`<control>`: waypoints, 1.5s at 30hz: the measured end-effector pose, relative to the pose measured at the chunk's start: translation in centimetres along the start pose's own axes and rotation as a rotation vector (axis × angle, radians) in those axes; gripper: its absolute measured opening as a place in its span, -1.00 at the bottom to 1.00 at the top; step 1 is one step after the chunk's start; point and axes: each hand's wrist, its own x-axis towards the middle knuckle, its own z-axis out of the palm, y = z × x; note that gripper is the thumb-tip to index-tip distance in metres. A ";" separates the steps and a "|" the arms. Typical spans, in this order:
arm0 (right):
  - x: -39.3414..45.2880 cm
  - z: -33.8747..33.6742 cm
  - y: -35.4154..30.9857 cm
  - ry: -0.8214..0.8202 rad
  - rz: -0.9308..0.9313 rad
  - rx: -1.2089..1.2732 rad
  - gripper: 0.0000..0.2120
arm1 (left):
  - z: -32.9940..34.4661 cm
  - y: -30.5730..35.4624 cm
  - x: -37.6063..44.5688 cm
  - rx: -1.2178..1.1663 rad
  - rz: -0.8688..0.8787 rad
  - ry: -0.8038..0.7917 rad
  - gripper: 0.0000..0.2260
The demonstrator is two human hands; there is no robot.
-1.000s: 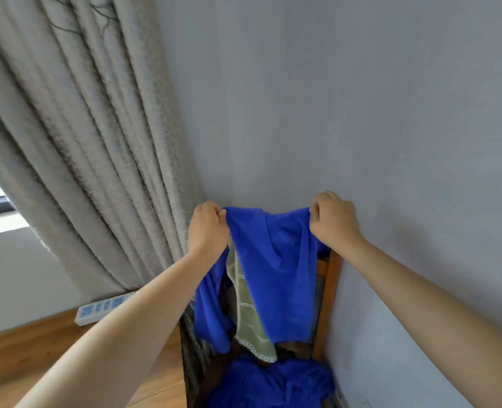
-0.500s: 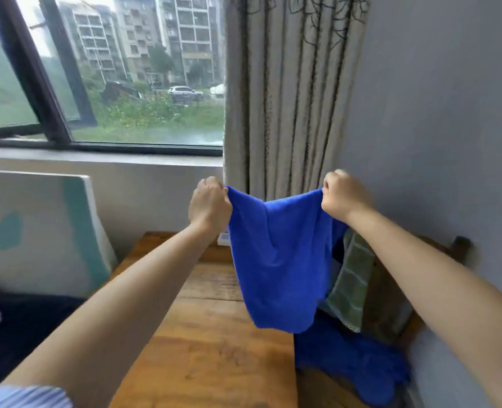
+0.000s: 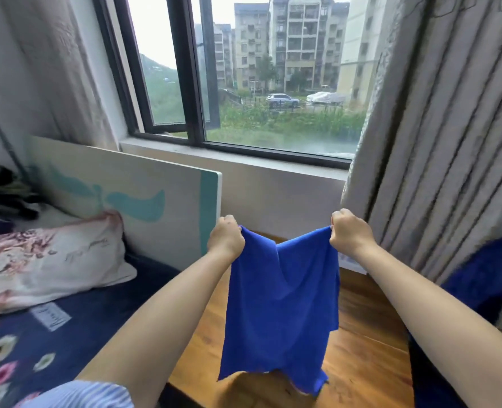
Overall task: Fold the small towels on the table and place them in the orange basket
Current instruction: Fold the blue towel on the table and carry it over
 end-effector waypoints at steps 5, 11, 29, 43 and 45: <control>6.0 1.1 -3.8 0.004 -0.031 0.009 -0.77 | -1.0 -0.9 6.3 0.014 0.009 0.008 -0.75; 13.6 2.5 -6.4 0.025 -0.045 0.107 -0.92 | -1.5 -1.1 14.1 -0.035 0.038 0.001 -0.77; 15.9 22.9 -10.8 -0.025 -0.176 0.251 -0.90 | 11.8 -18.6 23.7 -0.102 -0.028 -0.550 -0.71; 6.3 37.8 -11.1 -0.305 0.622 0.320 -0.82 | 20.3 -33.7 21.9 0.015 -0.246 -0.765 -0.75; 6.2 38.8 -11.1 -0.314 0.539 0.286 -0.78 | 21.0 -34.2 21.9 -0.033 -0.281 -0.754 -0.89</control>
